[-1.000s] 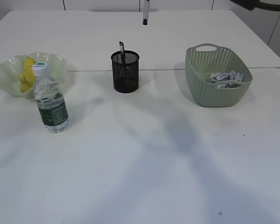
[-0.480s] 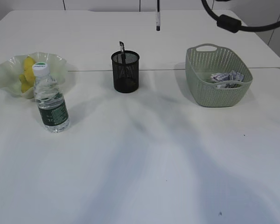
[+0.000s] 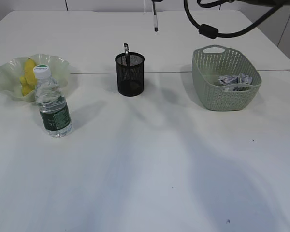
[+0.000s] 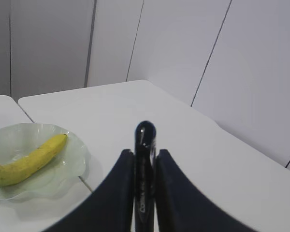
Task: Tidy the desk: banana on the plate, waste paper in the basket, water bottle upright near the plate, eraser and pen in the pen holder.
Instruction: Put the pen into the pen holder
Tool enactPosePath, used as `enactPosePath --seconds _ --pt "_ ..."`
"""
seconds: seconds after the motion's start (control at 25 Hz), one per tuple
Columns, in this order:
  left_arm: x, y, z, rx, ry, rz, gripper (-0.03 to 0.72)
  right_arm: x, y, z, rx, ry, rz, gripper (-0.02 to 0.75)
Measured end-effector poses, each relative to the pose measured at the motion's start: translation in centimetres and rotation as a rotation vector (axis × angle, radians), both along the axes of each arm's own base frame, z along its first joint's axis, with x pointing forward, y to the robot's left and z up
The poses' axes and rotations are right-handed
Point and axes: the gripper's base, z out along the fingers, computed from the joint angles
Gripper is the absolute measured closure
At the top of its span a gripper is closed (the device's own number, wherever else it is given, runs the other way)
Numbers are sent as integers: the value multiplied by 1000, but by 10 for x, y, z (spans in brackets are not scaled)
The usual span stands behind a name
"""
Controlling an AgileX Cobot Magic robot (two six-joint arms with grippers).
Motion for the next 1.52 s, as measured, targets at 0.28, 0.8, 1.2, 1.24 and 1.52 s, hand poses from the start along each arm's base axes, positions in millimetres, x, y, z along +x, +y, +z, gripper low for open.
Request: enactPosePath --seconds 0.28,0.8,1.2,1.24,1.52 --pt "6 -2 -8 9 33 -7 402 31 8 -17 2 -11 -3 645" --pt "11 0 -13 43 41 0 402 71 12 -83 -34 77 -76 645" --pt "12 5 -13 43 42 17 402 93 18 -95 7 60 -82 645" --pt "12 5 -13 43 42 17 402 93 18 -92 14 54 -82 645" --pt "15 4 -18 48 54 16 402 95 18 -69 121 60 -88 645"
